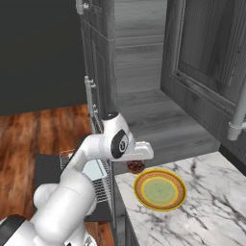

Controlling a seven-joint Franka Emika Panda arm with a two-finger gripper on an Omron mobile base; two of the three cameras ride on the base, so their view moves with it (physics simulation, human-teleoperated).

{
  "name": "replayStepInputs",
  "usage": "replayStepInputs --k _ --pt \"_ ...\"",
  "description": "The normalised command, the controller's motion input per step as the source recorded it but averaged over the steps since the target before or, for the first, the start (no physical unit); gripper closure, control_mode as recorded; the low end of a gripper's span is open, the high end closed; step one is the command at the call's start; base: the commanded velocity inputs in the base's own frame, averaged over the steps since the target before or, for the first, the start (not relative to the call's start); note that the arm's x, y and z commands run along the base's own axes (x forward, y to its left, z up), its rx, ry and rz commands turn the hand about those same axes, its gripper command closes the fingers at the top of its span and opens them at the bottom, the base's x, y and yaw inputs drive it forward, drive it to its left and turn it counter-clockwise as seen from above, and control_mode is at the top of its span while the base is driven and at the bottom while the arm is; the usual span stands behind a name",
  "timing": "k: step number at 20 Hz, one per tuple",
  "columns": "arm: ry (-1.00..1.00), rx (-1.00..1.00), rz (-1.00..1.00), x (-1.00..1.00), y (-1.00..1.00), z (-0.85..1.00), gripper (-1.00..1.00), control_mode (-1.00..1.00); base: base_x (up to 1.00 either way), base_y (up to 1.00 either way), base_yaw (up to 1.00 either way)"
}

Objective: Take the baked cake out of the oven and place it on the plate for cooling. Then close the oven door.

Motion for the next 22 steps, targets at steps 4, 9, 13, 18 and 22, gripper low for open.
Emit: replayStepInputs --k 4,9,13,18,22 --pt "0.0 0.0 0.0 0.55 -0.58 -0.4 1.0 -1.0 0.0 0.0 0.0" --pt "0.01 0.02 0.0 0.38 -0.68 -0.45 1.0 -1.0 0.0 0.0 0.0" --pt "0.06 0.05 0.03 0.03 -0.86 -0.36 1.0 -1.0 0.0 0.0 0.0" --pt "0.07 0.07 0.01 0.0 -0.57 -0.25 1.0 -1.0 0.0 0.0 0.0" --pt "0.02 0.05 0.01 0.02 -0.03 -0.26 1.0 -1.0 0.0 0.0 0.0"
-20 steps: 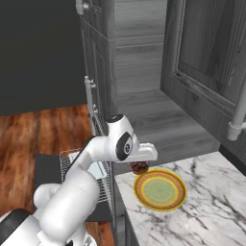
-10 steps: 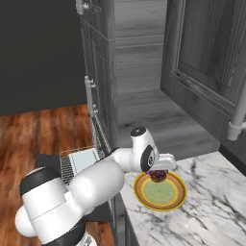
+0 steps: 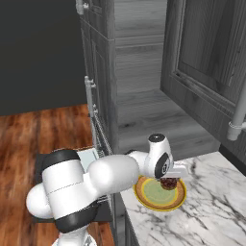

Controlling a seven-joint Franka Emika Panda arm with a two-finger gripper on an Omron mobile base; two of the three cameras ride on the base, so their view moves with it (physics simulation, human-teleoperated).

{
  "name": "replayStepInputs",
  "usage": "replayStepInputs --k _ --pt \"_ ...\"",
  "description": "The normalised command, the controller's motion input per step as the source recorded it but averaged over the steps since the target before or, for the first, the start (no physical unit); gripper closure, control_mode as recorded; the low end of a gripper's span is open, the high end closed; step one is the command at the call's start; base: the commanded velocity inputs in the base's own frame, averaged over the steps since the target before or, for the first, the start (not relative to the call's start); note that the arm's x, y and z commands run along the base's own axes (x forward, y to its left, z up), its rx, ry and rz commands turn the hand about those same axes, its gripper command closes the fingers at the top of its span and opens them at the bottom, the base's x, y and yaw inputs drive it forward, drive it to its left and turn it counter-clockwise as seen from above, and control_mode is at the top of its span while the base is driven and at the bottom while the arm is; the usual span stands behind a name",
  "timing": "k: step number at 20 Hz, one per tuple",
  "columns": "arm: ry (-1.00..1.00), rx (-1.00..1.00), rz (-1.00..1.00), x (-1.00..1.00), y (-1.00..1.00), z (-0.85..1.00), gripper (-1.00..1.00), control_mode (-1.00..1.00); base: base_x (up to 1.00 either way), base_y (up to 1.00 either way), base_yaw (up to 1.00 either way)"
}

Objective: Take the baked cake out of the oven and place it on the plate for cooling. Then close the oven door.

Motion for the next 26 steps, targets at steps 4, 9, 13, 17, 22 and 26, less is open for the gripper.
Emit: replayStepInputs --k 4,9,13,17,22,26 --pt "0.03 0.03 0.05 0.01 0.0 -0.28 1.0 -1.0 0.0 0.0 0.0" --pt "0.02 0.02 0.07 0.0 0.0 -0.37 1.0 -1.0 0.0 0.0 0.0" --pt "0.0 0.02 0.07 -0.1 0.0 -0.15 1.0 -1.0 0.0 0.0 0.0" --pt "0.0 0.03 0.05 -0.37 0.0 0.0 1.0 -1.0 0.0 0.0 0.0" --pt "0.0 0.0 0.02 -0.15 0.0 -0.08 1.0 -1.0 0.0 0.0 0.0" --pt "0.0 0.0 0.01 0.03 0.11 -0.35 1.0 -1.0 0.0 0.0 0.0"
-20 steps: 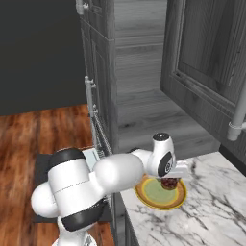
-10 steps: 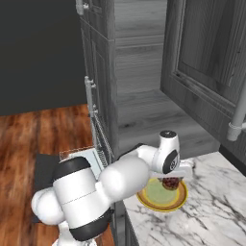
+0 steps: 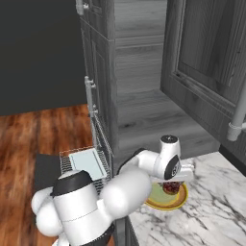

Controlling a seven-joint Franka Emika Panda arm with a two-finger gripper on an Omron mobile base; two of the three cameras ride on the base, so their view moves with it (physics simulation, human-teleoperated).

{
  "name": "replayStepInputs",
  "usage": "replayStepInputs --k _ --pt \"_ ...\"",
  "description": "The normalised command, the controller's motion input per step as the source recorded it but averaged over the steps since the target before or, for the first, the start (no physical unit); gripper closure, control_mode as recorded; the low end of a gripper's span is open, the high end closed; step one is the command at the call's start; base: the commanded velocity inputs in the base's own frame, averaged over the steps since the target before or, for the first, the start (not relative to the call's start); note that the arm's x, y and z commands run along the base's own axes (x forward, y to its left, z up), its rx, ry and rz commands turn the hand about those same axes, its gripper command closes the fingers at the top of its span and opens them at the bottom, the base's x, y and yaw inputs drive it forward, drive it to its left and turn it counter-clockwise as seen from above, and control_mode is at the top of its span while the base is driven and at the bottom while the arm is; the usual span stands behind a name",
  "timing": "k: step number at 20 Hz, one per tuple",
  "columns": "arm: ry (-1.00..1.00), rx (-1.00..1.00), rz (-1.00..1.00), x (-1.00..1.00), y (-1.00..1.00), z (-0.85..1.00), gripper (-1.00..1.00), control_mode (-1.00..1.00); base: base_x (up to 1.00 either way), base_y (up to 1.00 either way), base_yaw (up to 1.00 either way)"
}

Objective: Take the baked cake out of the oven and place it on the plate for cooling. Then close the oven door.

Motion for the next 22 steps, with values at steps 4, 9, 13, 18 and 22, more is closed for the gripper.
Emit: replayStepInputs --k 4,9,13,18,22 --pt "0.0 0.0 0.01 0.14 0.02 -0.41 1.0 -1.0 0.0 0.0 0.0" --pt "0.0 0.0 0.04 0.02 0.0 -0.11 1.0 -1.0 0.0 0.0 0.0" --pt "0.0 0.0 0.02 -0.18 0.0 0.0 -1.0 -1.0 0.0 0.0 0.0" --pt "0.0 0.0 0.0 -0.14 0.15 0.0 -1.0 -1.0 0.0 0.0 0.0" --pt "0.0 0.0 0.0 0.0 0.36 0.0 -1.0 -1.0 0.0 0.0 0.0"
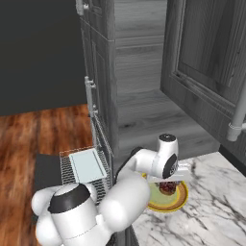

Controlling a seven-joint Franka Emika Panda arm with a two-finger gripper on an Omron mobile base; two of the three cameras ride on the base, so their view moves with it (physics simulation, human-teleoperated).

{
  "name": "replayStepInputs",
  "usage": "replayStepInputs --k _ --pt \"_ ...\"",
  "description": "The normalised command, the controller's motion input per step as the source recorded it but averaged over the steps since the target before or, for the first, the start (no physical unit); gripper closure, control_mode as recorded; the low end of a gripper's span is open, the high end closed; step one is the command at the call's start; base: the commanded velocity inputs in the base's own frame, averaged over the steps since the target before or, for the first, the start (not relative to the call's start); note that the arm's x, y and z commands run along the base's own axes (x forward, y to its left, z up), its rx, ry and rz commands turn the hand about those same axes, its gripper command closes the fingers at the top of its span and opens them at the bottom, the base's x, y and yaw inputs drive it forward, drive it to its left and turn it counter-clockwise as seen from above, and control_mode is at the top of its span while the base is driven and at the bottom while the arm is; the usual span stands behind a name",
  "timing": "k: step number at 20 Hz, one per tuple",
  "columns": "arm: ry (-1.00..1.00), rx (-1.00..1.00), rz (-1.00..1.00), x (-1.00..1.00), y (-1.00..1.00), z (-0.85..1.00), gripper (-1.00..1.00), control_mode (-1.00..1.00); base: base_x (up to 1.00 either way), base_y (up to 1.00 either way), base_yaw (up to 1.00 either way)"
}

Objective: Take the baked cake out of the oven and place it on the plate for cooling. Then close the oven door.

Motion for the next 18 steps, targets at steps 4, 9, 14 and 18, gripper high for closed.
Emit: replayStepInputs --k 4,9,14,18 --pt "0.0 0.0 0.0 -0.01 0.26 0.07 -1.0 -1.0 0.0 0.0 0.0" --pt "0.0 0.0 0.0 -0.16 0.02 0.22 -1.0 -1.0 0.0 0.0 0.0" --pt "0.0 0.0 0.0 -0.16 0.0 0.43 -1.0 -1.0 0.0 0.0 0.0" --pt "0.0 0.0 0.0 -0.11 0.1 0.21 -1.0 -1.0 0.0 0.0 0.0"
